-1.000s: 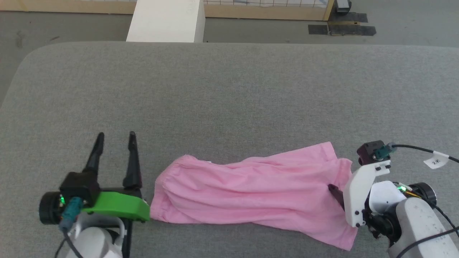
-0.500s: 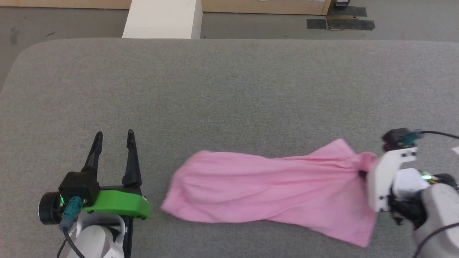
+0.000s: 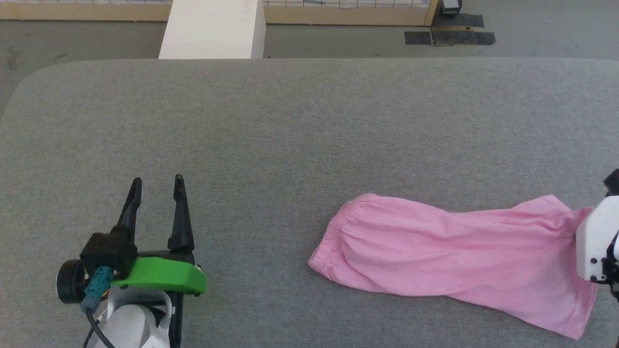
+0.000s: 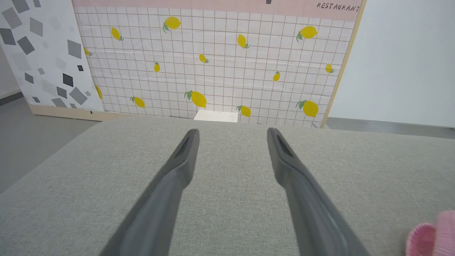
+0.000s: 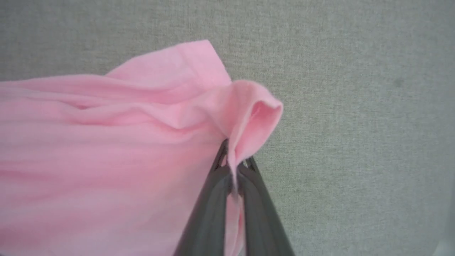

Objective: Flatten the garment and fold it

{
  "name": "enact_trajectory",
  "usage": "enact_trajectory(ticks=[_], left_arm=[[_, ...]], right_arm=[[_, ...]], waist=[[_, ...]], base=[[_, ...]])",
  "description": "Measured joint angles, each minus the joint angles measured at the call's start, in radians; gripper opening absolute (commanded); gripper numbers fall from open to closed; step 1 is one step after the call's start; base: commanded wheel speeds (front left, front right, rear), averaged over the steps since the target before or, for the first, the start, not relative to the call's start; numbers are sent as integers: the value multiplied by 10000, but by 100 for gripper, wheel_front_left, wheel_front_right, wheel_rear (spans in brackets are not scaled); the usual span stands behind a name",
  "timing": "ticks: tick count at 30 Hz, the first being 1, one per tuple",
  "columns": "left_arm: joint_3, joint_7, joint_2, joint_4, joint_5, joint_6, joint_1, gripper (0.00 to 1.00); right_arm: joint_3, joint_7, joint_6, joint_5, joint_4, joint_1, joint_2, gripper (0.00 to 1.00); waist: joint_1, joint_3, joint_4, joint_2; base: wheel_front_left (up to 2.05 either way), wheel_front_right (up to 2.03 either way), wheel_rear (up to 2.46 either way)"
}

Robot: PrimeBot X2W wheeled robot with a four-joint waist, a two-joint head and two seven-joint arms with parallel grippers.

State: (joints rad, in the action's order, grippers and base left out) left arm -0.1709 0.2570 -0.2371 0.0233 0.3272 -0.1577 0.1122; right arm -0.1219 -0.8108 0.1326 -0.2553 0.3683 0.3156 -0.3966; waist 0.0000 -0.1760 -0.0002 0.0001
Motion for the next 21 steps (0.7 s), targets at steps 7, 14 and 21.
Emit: enact_trajectory(ticks=[7, 14, 21], left_arm=[[44, 0, 123, -33, -19, 86, -117, 100], [36, 0, 213, -31, -21, 173, -216, 100], [-15, 0, 349, 8, -27, 343, -317, 100]], right_arm=[[1216, -1831, -2, -1164, -3394, -965, -447, 0], [2378, -2953, -2, -1994, -5672, -1360, 345, 0], [3986, -2882, -4, -1998, -5152, -545, 1285, 0]], waist=[[0, 333, -43, 0], [0, 507, 7, 0], [0, 526, 209, 0]], base=[[0, 0, 0], [0, 0, 0], [0, 0, 0]])
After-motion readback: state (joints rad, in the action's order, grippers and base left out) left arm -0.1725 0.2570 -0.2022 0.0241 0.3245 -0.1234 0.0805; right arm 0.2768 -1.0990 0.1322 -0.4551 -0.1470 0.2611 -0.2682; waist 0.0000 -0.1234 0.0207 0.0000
